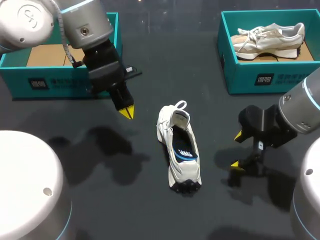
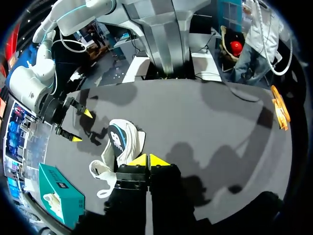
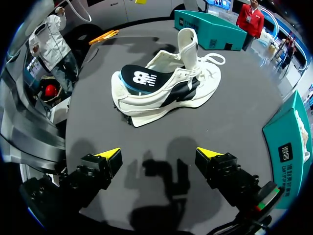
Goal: Take the shoe out of the shoebox, open the shoe tongue, remove and reinsert the insole, then place the shoe into the shoebox
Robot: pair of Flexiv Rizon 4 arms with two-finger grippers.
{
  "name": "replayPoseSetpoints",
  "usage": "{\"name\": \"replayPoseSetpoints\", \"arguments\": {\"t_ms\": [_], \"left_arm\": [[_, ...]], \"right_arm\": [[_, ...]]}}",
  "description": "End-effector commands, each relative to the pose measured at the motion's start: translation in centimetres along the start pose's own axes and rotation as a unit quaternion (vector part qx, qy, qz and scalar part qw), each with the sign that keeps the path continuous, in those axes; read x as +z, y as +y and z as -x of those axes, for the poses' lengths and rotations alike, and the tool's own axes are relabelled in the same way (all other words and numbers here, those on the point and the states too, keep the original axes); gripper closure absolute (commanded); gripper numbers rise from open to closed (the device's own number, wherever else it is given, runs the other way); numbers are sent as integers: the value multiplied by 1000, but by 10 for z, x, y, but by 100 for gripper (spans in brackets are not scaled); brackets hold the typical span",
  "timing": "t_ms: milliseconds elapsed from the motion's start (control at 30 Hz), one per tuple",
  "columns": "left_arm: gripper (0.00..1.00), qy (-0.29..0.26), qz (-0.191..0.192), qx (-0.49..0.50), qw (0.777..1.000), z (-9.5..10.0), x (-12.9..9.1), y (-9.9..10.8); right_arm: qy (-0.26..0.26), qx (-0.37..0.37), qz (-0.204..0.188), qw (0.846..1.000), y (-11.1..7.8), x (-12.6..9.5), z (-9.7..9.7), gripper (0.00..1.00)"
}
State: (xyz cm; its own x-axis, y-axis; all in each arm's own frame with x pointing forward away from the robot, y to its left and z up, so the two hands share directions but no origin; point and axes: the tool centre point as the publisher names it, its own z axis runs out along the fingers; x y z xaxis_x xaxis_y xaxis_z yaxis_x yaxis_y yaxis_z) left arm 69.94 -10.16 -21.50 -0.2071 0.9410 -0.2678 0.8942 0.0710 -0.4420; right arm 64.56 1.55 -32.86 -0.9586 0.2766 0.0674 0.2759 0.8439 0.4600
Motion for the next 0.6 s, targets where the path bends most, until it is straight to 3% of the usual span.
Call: {"name": "replayPoseSetpoints", "arguments": {"t_ms": [33, 267, 600], "left_arm": [[100, 15, -2, 0, 1000, 3, -1, 3], [100, 16, 4, 20, 1000, 17, 16, -16], [100, 29, 18, 33, 999, 37, 45, -26]], "right_arm": [[-1, 0, 0, 1000, -1, -1, -2, 0], [-5, 0, 3, 1000, -5, -7, -2, 0], [-8, 6, -16, 1000, -37, -33, 10, 0]]}}
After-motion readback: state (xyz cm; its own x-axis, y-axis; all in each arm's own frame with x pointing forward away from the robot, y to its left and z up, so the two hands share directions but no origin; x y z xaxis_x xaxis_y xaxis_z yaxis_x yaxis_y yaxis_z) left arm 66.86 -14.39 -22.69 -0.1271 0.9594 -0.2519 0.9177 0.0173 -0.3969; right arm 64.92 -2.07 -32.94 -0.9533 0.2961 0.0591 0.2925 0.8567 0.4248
